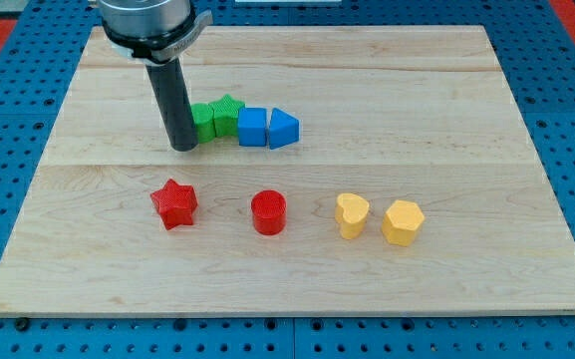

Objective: Push the red star to the red circle

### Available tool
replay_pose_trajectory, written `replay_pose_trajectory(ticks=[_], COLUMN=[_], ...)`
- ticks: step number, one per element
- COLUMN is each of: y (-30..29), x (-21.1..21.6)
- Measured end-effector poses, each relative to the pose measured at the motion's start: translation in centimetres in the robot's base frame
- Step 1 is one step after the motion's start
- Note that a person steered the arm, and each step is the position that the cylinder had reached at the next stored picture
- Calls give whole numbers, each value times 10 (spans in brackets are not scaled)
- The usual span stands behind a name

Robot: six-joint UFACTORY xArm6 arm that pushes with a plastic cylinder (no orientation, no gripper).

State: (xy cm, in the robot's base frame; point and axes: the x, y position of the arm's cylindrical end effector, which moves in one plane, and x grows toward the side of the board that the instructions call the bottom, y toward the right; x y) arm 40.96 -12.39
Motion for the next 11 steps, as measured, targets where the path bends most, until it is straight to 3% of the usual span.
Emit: replay_pose_trajectory(ticks=[2,4,7,9,11], y=[-23,-56,-20,19,96], x=[12,63,113,117,116])
